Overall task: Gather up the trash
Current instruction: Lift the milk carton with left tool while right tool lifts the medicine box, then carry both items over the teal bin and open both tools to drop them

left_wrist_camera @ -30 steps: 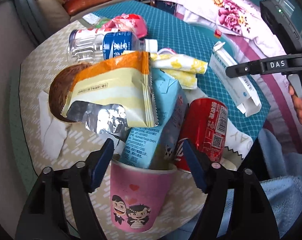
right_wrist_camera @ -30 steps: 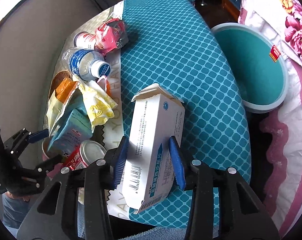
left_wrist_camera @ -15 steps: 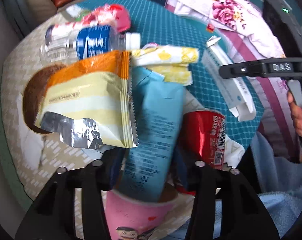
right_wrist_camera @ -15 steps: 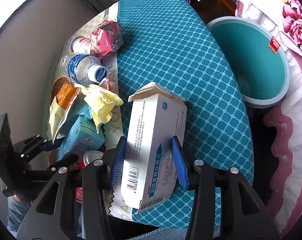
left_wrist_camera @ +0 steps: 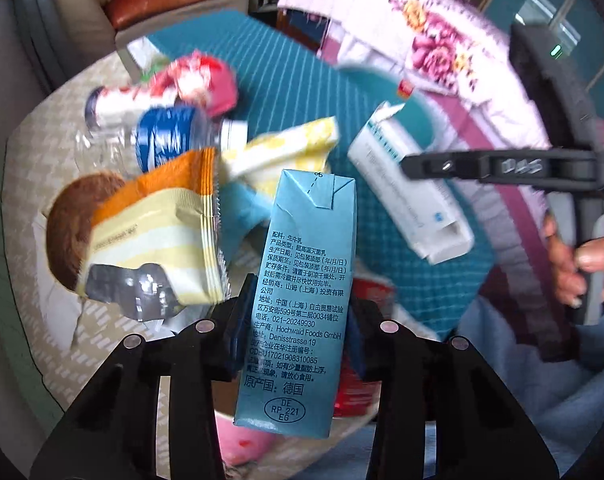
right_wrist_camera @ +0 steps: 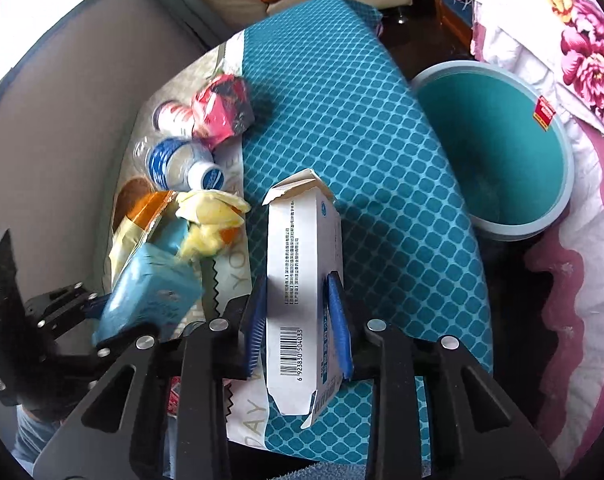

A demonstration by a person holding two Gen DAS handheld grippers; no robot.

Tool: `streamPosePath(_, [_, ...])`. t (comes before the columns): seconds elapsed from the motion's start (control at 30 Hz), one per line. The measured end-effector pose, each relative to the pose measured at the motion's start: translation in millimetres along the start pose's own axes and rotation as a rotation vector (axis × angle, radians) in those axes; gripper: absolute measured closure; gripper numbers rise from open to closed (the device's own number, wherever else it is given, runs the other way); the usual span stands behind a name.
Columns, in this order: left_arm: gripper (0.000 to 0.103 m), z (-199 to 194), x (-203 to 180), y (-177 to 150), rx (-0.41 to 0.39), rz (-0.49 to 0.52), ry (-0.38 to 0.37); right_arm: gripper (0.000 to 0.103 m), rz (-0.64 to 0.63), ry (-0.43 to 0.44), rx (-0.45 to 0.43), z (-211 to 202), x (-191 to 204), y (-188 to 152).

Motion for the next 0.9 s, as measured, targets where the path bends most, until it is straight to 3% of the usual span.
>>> streamPosePath(0.37, [0.063,-26,-9,36,-0.128,-0.042,-0.001,0.075,0.035,0.012,-0.009,-1,-15,2])
streamPosePath(0.53, [0.063,-19,-13,52,-0.134,-0.05,0.018,0.075,0.073,0.038,-0.061,-19,-28,14])
streamPosePath(0.9, [0.063,26,-55,137,-0.118,0.017,-0.009,0.075,0.272,-0.049,-0.274,-81,-130,70])
Point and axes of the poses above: each gripper's, at about its wrist camera, not at the fingertips, and z roughly the way its jaws point, x to its left, y to its top, the point moved 5 cm from there along z, roughly the way its jaws point, and after that the axes turned 11 degrees about -y, right-handed, at the moved point
